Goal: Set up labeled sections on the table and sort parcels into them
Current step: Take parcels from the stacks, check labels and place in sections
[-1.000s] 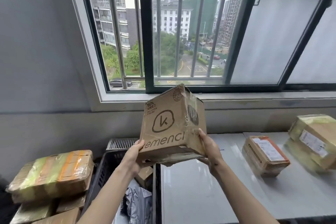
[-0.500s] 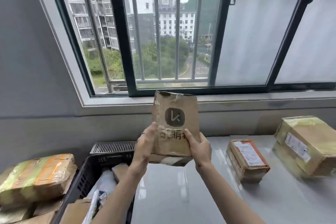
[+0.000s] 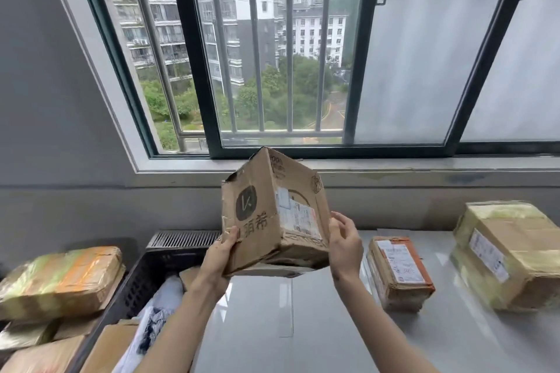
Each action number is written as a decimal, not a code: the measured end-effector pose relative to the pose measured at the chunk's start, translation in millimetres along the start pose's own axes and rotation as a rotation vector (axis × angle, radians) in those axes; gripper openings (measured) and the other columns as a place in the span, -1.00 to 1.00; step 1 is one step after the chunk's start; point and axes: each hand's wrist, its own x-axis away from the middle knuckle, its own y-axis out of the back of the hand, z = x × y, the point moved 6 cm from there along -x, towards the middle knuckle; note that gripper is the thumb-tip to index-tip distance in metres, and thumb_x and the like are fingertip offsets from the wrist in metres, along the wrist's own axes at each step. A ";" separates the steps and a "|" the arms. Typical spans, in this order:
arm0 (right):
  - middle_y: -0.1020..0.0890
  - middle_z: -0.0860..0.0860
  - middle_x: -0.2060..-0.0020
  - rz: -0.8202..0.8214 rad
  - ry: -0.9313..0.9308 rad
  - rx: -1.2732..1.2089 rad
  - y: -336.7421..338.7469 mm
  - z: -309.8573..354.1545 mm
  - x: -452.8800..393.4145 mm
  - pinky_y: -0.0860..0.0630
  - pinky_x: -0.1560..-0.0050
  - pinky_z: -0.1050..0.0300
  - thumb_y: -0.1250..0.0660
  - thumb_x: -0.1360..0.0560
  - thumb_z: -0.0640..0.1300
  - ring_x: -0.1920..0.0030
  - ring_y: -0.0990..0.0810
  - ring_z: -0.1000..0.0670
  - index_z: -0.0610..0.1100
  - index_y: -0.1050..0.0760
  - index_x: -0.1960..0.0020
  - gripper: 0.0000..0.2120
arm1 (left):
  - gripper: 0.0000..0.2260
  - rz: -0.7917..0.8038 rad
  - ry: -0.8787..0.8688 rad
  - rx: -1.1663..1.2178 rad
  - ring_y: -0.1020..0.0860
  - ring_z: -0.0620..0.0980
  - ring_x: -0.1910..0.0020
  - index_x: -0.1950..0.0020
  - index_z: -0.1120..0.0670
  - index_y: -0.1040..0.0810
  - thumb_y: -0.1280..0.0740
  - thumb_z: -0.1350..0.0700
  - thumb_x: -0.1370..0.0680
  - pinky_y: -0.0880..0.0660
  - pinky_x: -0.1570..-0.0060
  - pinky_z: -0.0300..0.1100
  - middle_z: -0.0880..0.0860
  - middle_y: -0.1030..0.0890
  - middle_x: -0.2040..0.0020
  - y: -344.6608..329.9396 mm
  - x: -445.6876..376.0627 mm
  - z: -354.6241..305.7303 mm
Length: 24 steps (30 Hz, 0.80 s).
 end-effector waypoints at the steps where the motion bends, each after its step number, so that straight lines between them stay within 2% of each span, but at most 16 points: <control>1: -0.60 -0.07 -0.22 0.015 -0.022 0.026 5.8 -5.7 -4.0 -0.54 -0.11 0.07 -0.26 -0.61 -0.07 -0.12 -0.57 0.03 0.03 -0.49 -0.21 -0.82 | -0.70 0.023 0.031 0.031 -0.70 0.09 0.11 -0.17 0.21 -0.59 -0.27 0.01 -0.61 -0.65 0.08 -0.04 0.21 -0.69 -0.07 2.9 0.5 1.2; 3: -0.46 -0.09 -0.36 0.067 -0.118 0.073 13.2 -21.0 -9.8 -0.45 -0.27 -0.01 -0.33 -0.57 -0.02 -0.30 -0.46 -0.05 -0.01 -0.39 -0.39 -0.59 | -0.64 0.069 0.053 0.071 -0.69 0.13 0.03 -0.23 0.23 -0.56 -0.26 -0.02 -0.61 -0.62 0.00 -0.01 0.24 -0.65 -0.14 7.0 -2.4 1.0; 5: -0.44 -0.09 -0.36 0.165 -0.228 -0.001 11.5 -29.5 -7.5 -0.39 -0.30 -0.03 -0.34 -0.56 0.06 -0.33 -0.44 -0.07 -0.01 -0.27 -0.49 -0.45 | -0.62 0.116 0.052 0.120 -0.67 0.14 -0.05 -0.28 0.23 -0.53 -0.24 -0.01 -0.61 -0.62 -0.02 -0.03 0.24 -0.63 -0.19 7.0 -4.2 0.1; 7: -0.55 0.02 -0.27 0.315 -0.306 -0.108 0.7 -31.6 -3.6 -0.44 -0.21 -0.06 -0.30 -0.56 0.14 -0.23 -0.52 -0.01 0.04 -0.31 -0.46 -0.48 | -0.60 0.150 0.066 0.143 -0.65 0.15 -0.11 -0.32 0.21 -0.52 -0.22 -0.03 -0.62 -0.63 -0.02 -0.06 0.23 -0.62 -0.22 5.7 -5.7 2.7; 9: -0.67 0.06 -0.11 0.401 -0.311 -0.156 -8.8 -26.0 -1.7 -0.53 -0.04 -0.01 -0.26 -0.58 0.12 -0.08 -0.62 0.05 0.09 -0.44 -0.34 -0.65 | -0.57 0.172 0.068 0.151 -0.61 0.16 -0.19 -0.35 0.19 -0.50 -0.21 -0.06 -0.61 -0.61 -0.09 -0.06 0.21 -0.60 -0.26 6.5 -7.7 5.8; 11: -0.72 0.05 0.06 0.395 -0.247 -0.152 -14.7 -19.1 -3.8 -0.56 0.09 0.04 -0.23 -0.62 0.05 0.11 -0.64 0.06 0.05 -0.54 -0.21 -0.77 | -0.53 0.175 0.055 0.134 -0.57 0.16 -0.26 -0.38 0.19 -0.48 -0.23 -0.07 -0.58 -0.56 -0.18 -0.05 0.21 -0.58 -0.28 10.7 -12.0 6.1; 14: -0.73 0.01 0.12 0.336 -0.168 -0.133 -17.8 -15.5 -4.4 -0.57 0.13 0.05 -0.19 -0.65 -0.02 0.17 -0.65 0.04 -0.03 -0.58 -0.14 -0.78 | -0.46 0.106 -0.028 -0.041 -0.62 0.12 -0.17 -0.40 0.20 -0.45 -0.31 -0.08 -0.51 -0.59 -0.12 -0.10 0.20 -0.61 -0.24 16.5 -18.1 -2.7; 16: -0.73 0.04 0.11 0.287 -0.110 -0.113 -17.7 -17.9 -4.6 -0.59 0.14 0.13 -0.18 -0.65 -0.04 0.13 -0.69 0.08 -0.04 -0.58 -0.18 -0.77 | -0.39 0.034 -0.109 -0.199 -0.62 0.03 -0.13 -0.49 0.16 -0.33 -0.35 -0.06 -0.51 -0.55 -0.12 -0.13 0.19 -0.61 -0.24 18.5 -20.6 -10.6; 18: -0.72 0.08 0.04 0.238 -0.012 -0.030 -16.5 -16.0 -4.4 -0.59 0.01 0.16 -0.18 -0.65 -0.03 0.01 -0.68 0.10 -0.03 -0.56 -0.27 -0.73 | -0.40 -0.060 -0.176 -0.263 -0.52 0.02 -0.25 -0.55 0.03 -0.20 -0.31 -0.10 -0.57 -0.42 -0.23 -0.03 0.09 -0.53 -0.31 17.8 -19.1 -18.0; 20: -0.68 0.17 0.00 0.233 0.103 0.061 -17.1 -3.3 -3.2 -0.54 -0.01 0.35 -0.20 -0.64 -0.03 -0.03 -0.63 0.24 0.05 -0.52 -0.30 -0.74 | -0.42 -0.052 -0.225 -0.267 -0.46 0.04 -0.31 -0.53 -0.07 -0.23 -0.26 -0.22 -0.57 -0.42 -0.23 0.05 -0.04 -0.46 -0.33 6.0 -11.1 -28.2; 22: -0.65 0.23 0.03 0.282 0.173 0.138 -19.8 9.5 -5.3 -0.49 0.12 0.48 -0.23 -0.63 -0.06 0.06 -0.60 0.37 0.14 -0.44 -0.32 -0.72 | -0.40 0.029 -0.236 -0.255 -0.51 0.03 -0.27 -0.49 -0.14 -0.27 -0.32 -0.28 -0.51 -0.51 -0.10 0.05 -0.06 -0.53 -0.30 -9.1 -4.9 -37.6; 24: -0.69 0.18 0.05 0.332 0.203 0.224 -21.6 17.3 -14.4 -0.54 0.12 0.38 -0.26 -0.61 -0.04 0.08 -0.64 0.29 0.14 -0.48 -0.33 -0.69 | -0.54 0.056 -0.223 -0.231 -0.59 0.00 -0.16 -0.40 -0.17 -0.34 -0.35 -0.18 -0.53 -0.55 0.14 -0.04 -0.05 -0.62 -0.20 -18.5 -3.0 -45.0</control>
